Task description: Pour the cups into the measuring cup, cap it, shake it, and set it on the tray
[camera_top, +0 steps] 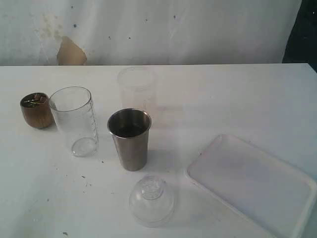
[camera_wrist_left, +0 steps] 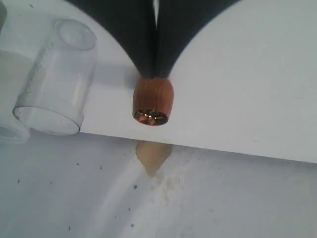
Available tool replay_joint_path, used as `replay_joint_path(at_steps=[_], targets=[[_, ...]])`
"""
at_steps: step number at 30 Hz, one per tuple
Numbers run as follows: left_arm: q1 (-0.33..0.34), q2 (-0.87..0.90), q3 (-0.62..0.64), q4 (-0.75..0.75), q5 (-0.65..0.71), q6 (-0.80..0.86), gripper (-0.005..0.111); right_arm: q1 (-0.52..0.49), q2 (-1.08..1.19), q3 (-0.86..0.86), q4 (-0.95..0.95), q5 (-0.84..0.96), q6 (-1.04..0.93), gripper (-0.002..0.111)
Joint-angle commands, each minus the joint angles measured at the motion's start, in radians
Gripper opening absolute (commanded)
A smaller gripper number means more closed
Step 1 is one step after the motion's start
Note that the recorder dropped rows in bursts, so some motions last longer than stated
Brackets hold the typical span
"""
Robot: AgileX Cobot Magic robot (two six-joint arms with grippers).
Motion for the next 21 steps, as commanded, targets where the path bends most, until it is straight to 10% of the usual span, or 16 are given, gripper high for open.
replay_joint_path(at_steps=[1,11,16,21], targets=[[0.0,-0.005,0.005,0.003,-0.138,-0.001,0.0,0.02,-0.006,0.001,0.002,-0.014,-0.034,0.0],[0.0,-0.005,0.005,0.0,-0.541,-0.5,0.0,0.02,-0.006,0.001,0.002,-0.014,-0.034,0.0],[0.0,-0.005,-0.008,0.0,-0.8,-0.41,0.0,0.02,-0.006,0.001,0.002,-0.014,-0.034,0.0],[0.0,0.075,-0.161,0.004,-0.684,-0.308,0.0,0.02,-0.006,0.001,0.002,-0.014,-0.034,0.0]])
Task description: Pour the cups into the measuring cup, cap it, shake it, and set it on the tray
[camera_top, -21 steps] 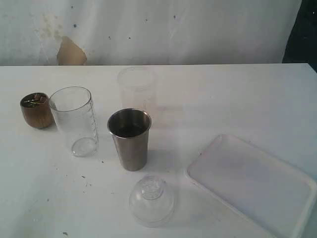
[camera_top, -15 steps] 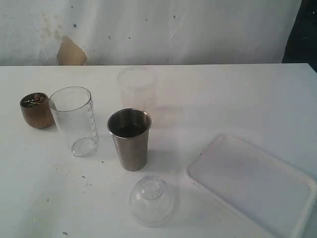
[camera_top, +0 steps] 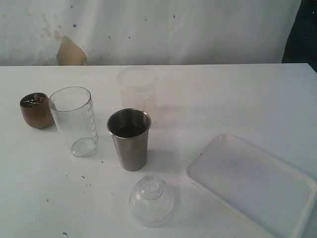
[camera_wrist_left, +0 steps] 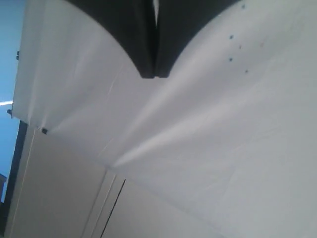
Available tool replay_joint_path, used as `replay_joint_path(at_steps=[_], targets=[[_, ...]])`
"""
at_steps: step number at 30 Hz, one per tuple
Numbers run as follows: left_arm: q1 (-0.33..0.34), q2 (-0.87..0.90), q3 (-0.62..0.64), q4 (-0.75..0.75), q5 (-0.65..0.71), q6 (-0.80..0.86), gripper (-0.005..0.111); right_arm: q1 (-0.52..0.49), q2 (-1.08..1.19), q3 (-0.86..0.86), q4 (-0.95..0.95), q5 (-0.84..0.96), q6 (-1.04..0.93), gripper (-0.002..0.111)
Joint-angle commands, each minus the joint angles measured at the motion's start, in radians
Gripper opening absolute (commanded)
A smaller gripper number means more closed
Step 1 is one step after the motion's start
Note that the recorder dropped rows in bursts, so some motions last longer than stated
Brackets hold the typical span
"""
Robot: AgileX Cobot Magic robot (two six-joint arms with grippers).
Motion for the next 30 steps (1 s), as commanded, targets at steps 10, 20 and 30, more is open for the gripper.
replay_joint_path(at_steps=[10,20,30], targets=[[0.0,0.505,-0.282,0.064,0.063,0.221,0.0,0.004,-0.006,0.001,0.002,-0.014,-0.012,0.0],[0.0,1.007,-0.296,0.0,-0.165,0.371,0.025,0.006,-0.006,0.001,0.002,-0.014,-0.012,0.0],[0.0,1.35,-0.324,-0.132,-0.22,0.541,0.068,0.034,-0.006,0.001,0.002,-0.014,-0.012,0.0]])
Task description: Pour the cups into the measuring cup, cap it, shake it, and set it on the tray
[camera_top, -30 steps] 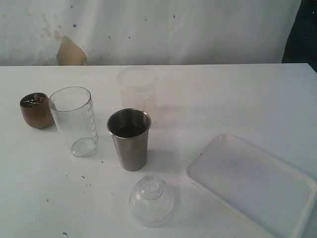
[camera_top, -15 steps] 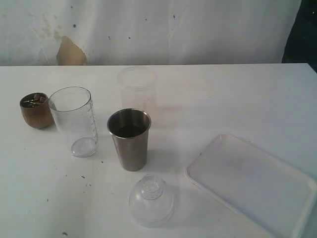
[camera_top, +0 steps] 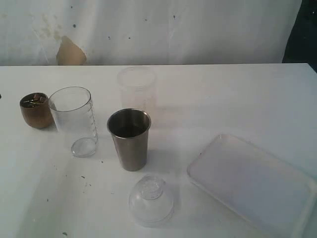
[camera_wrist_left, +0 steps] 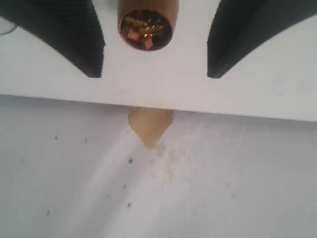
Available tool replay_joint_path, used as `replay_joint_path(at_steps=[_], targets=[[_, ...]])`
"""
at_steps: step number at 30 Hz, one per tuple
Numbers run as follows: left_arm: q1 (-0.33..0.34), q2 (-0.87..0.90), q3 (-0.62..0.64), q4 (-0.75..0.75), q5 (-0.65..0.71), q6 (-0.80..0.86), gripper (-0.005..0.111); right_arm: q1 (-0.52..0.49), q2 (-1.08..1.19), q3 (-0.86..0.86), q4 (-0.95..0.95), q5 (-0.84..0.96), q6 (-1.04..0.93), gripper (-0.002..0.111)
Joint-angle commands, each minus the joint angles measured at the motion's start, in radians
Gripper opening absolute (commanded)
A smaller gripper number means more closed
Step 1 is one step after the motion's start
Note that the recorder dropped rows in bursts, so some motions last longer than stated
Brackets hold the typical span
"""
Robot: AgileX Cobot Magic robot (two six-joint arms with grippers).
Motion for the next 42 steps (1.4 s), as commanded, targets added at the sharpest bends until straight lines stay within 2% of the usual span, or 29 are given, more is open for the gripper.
replay_joint_path(at_steps=[1,6,11,17,23,26,32,36,42], targets=[[0.0,0.116,-0.011,-0.071,-0.077,0.079,0.07,0.004,-0.006,0.001,0.002,-0.014,-0.012,0.0],[0.0,0.242,-0.014,-0.185,-0.188,0.179,0.082,0.004,-0.006,0.001,0.002,-0.014,-0.012,0.0],[0.0,0.354,-0.026,-0.184,-0.248,0.172,0.087,0.004,-0.006,0.001,0.002,-0.014,-0.012,0.0],[0.0,0.529,-0.118,0.02,-0.226,0.145,0.087,0.004,-0.006,0.001,0.002,-0.014,-0.012,0.0],[0.0,0.642,-0.203,0.146,-0.209,0.082,0.086,0.004,-0.006,0.001,0.002,-0.014,-0.012,0.0],[0.002,0.69,-0.23,0.151,-0.219,0.065,0.086,0.004,-0.006,0.001,0.002,-0.014,-0.012,0.0],[0.074,0.757,-0.27,0.262,-0.288,-0.073,0.086,0.004,-0.006,0.001,0.002,-0.014,-0.012,0.0],[0.125,0.796,-0.306,0.399,-0.326,-0.084,0.086,0.004,-0.006,0.001,0.002,-0.014,-0.012,0.0],[0.139,0.883,-0.386,0.504,-0.361,-0.089,0.086,0.004,-0.006,0.001,0.002,-0.014,-0.012,0.0]])
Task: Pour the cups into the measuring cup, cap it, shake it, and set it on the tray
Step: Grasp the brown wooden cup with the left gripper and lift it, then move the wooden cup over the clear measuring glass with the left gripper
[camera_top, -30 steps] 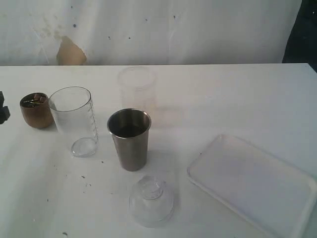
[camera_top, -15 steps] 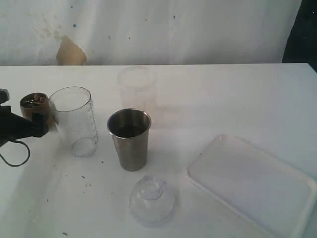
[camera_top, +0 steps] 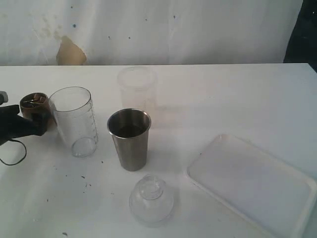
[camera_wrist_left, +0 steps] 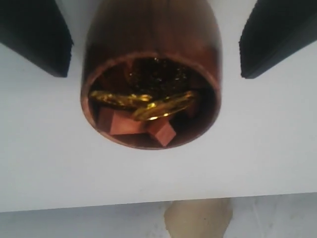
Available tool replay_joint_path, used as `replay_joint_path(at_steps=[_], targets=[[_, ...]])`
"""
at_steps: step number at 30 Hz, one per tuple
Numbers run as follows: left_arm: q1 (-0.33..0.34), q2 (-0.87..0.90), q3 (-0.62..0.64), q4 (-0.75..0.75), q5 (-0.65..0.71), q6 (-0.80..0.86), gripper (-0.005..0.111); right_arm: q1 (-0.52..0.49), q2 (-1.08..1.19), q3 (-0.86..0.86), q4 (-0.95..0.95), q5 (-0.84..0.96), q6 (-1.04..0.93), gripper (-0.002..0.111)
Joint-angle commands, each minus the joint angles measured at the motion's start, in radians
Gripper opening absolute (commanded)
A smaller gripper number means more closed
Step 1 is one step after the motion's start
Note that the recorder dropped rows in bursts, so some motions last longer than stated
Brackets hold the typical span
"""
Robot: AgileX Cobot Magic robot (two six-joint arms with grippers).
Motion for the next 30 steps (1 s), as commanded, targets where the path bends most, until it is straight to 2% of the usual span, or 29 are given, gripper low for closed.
replay_joint_path(at_steps=[1,7,8,10,13,14,19,24,30], targets=[[0.005,0.058,-0.052,0.053,-0.041,-0.019,0.086,0.004,-0.006,0.001,0.002,-0.014,-0.012,0.0],[0.005,0.11,-0.107,0.046,-0.068,-0.036,0.086,0.004,-0.006,0.001,0.002,-0.014,-0.012,0.0],[0.005,0.115,-0.115,0.046,-0.07,-0.036,0.083,0.004,-0.006,0.001,0.002,-0.014,-0.012,0.0],[0.005,0.117,-0.121,0.044,-0.054,-0.038,0.065,0.004,-0.006,0.001,0.002,-0.014,-0.012,0.0],[0.005,0.115,-0.123,0.045,-0.048,-0.038,0.022,0.004,-0.006,0.001,0.002,-0.014,-0.012,0.0],[0.005,0.11,-0.123,0.047,-0.053,-0.036,0.0,0.004,-0.006,0.001,0.002,-0.014,-0.012,0.0],[0.005,0.018,-0.119,0.055,-0.064,-0.02,0.0,0.004,-0.006,0.001,0.002,-0.014,-0.012,0.0],[0.005,-0.146,-0.059,0.055,-0.056,0.106,0.0,0.004,-0.006,0.001,0.002,-0.014,-0.012,0.0],[0.005,-0.364,0.02,0.073,0.046,0.185,0.0,0.004,-0.006,0.001,0.002,-0.014,-0.012,0.0]])
